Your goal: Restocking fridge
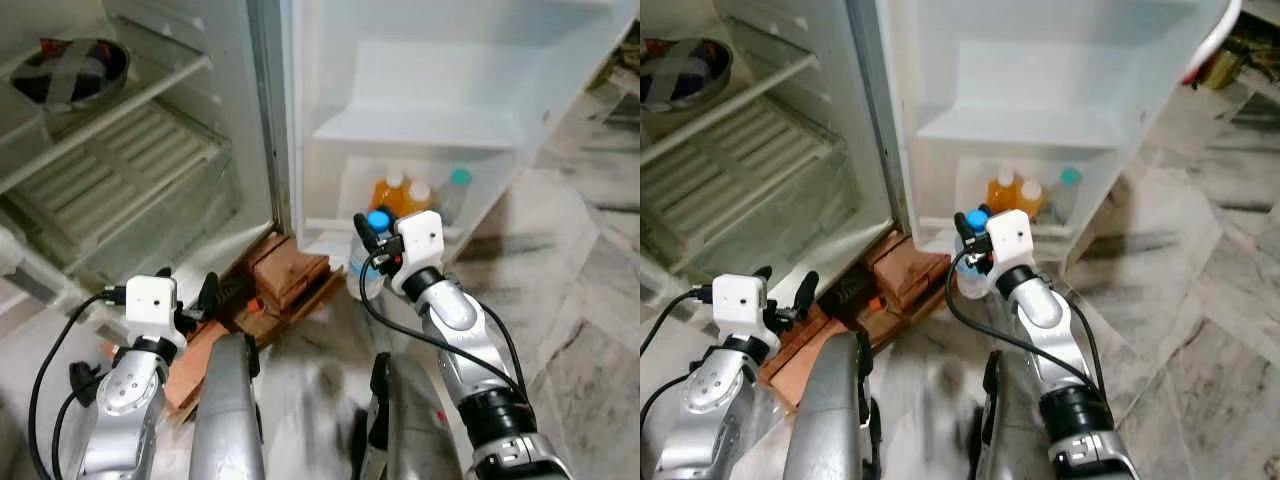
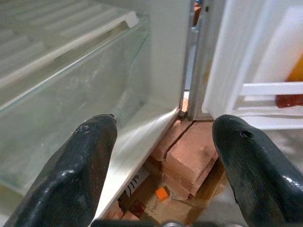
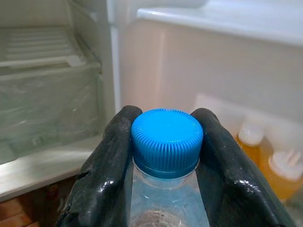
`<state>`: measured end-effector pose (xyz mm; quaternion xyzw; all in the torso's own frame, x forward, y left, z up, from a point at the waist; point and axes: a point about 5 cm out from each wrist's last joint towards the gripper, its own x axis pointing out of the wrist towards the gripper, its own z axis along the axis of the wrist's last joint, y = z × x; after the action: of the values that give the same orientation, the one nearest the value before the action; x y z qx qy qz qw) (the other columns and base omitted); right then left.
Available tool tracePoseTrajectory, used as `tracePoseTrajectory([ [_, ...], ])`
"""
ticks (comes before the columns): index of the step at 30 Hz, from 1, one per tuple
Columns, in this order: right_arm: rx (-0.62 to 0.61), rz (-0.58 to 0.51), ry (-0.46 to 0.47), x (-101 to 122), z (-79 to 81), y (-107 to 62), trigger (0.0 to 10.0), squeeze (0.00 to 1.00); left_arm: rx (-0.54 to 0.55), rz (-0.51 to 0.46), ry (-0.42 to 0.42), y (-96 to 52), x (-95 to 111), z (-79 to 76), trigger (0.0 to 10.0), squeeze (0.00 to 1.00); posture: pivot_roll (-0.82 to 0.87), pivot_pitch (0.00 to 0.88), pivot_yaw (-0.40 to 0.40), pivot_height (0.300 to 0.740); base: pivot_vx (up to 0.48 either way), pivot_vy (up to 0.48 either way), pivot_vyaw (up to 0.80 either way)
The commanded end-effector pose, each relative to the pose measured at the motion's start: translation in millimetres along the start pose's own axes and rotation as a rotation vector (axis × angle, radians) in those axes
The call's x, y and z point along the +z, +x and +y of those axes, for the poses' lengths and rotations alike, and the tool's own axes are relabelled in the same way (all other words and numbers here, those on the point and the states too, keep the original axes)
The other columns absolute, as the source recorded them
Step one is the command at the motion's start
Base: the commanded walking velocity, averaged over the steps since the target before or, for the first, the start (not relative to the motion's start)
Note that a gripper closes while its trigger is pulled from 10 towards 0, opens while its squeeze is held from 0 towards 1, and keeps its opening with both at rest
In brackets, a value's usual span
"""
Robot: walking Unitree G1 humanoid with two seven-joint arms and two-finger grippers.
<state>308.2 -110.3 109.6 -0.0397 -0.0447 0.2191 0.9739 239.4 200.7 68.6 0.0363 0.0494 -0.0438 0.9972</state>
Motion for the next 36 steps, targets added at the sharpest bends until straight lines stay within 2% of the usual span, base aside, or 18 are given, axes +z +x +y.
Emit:
tracePoseTrajectory([
  [1,0.013,-0.054,-0.022,10.8,3.8,4.3,10.0,0.00,0.003,0.001,0.003,-1.0,0.0,1.8,10.0,0.00,0.12,0.194,-0.031,0.576,0.326,0.000,0.00],
  [3,0.041,-0.109,-0.077,22.5,7.1,7.9,10.0,0.00,-0.001,0.001,-0.002,0.5,-0.2,0.8,10.0,0.00,0.12,0.194,-0.029,0.576,0.328,0.000,0.00],
  [7,0.055,-0.143,-0.108,30.4,8.6,10.9,10.0,0.00,-0.001,0.004,-0.004,1.6,-0.4,-0.9,10.0,0.00,0.12,0.194,-0.029,0.576,0.298,0.000,0.00],
  [17,0.090,-0.143,-0.118,29.3,12.2,13.9,10.0,0.00,0.004,0.011,-0.017,0.9,-0.6,-3.3,10.0,0.00,0.13,0.203,-0.028,0.576,0.000,0.000,0.00],
  [24,0.164,-0.165,-0.100,30.4,28.6,17.0,10.0,0.00,0.006,0.013,-0.011,-1.6,0.6,-1.9,10.0,0.00,0.15,0.219,-0.017,0.576,0.000,0.000,0.00],
  [25,0.192,-0.179,-0.121,31.4,34.9,20.8,10.0,0.00,0.001,0.014,-0.008,-2.2,1.5,-1.9,10.0,0.00,0.16,0.227,-0.011,0.576,0.000,0.000,0.00],
  [29,0.224,-0.206,-0.166,34.6,43.3,31.1,10.0,0.00,-0.012,0.012,0.001,-3.9,4.6,-2.9,10.0,0.00,0.20,0.245,-0.005,0.576,0.000,0.000,0.00],
  [33,0.211,-0.219,-0.263,38.3,43.4,46.7,10.0,0.00,-0.011,0.011,0.008,-8.1,8.5,-0.4,10.0,0.00,0.23,0.268,-0.005,0.576,0.000,0.000,0.00],
  [36,0.193,-0.207,-0.294,37.8,41.6,54.4,10.0,0.00,-0.006,0.014,0.012,-11.4,9.3,1.6,10.0,0.00,0.25,0.275,-0.007,0.576,0.000,0.000,0.00],
])
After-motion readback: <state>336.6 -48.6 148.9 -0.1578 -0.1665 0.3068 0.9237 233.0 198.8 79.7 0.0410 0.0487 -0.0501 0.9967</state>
